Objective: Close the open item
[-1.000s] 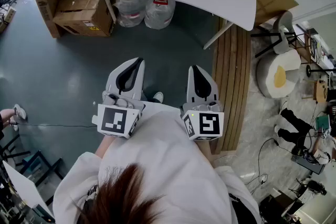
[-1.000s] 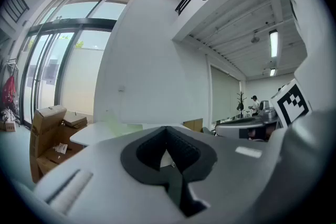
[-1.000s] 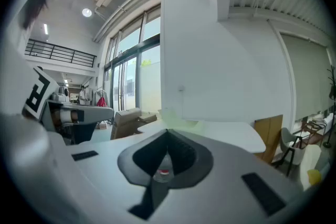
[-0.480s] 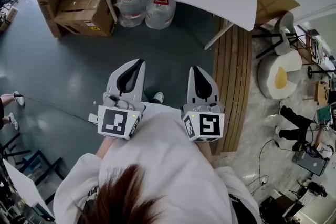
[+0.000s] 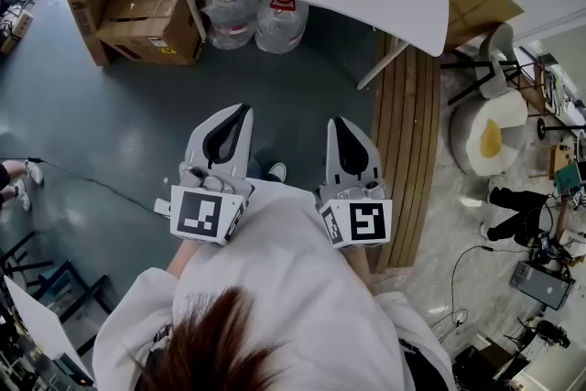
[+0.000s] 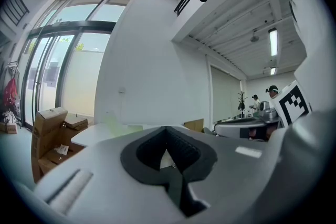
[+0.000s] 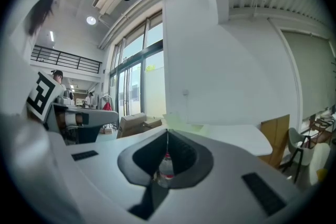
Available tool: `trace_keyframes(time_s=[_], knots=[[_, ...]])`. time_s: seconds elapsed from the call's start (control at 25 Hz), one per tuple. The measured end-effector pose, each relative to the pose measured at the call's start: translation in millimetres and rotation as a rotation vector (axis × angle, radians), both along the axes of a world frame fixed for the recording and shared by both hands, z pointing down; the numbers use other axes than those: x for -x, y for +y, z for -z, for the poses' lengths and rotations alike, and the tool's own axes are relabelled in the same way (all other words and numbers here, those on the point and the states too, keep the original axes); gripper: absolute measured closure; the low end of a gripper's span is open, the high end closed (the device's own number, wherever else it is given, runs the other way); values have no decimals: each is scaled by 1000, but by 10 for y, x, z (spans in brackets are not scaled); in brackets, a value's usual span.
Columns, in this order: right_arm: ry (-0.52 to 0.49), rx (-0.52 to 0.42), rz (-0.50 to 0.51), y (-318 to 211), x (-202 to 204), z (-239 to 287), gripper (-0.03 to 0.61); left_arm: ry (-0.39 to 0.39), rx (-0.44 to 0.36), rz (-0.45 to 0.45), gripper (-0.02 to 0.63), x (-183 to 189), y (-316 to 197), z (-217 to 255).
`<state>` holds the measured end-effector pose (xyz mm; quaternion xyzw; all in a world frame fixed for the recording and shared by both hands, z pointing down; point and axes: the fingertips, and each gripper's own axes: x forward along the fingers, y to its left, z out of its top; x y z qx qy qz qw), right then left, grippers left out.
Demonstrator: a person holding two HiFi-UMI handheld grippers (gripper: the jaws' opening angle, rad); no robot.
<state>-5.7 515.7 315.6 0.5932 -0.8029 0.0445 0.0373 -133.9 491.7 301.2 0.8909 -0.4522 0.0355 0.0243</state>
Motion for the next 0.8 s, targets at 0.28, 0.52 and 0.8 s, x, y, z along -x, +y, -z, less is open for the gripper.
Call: trace_keyframes(time_s=[0.28, 0.52, 0.8], knots=[[-8, 22, 4, -45, 66, -49, 568, -5, 39, 10, 606, 96, -77, -51], [0, 51, -11, -198, 125, -126, 568, 21, 46, 18, 606, 229, -302, -83], [3, 78, -24, -628, 274, -155, 568, 29, 57, 0, 606, 365, -774, -76]])
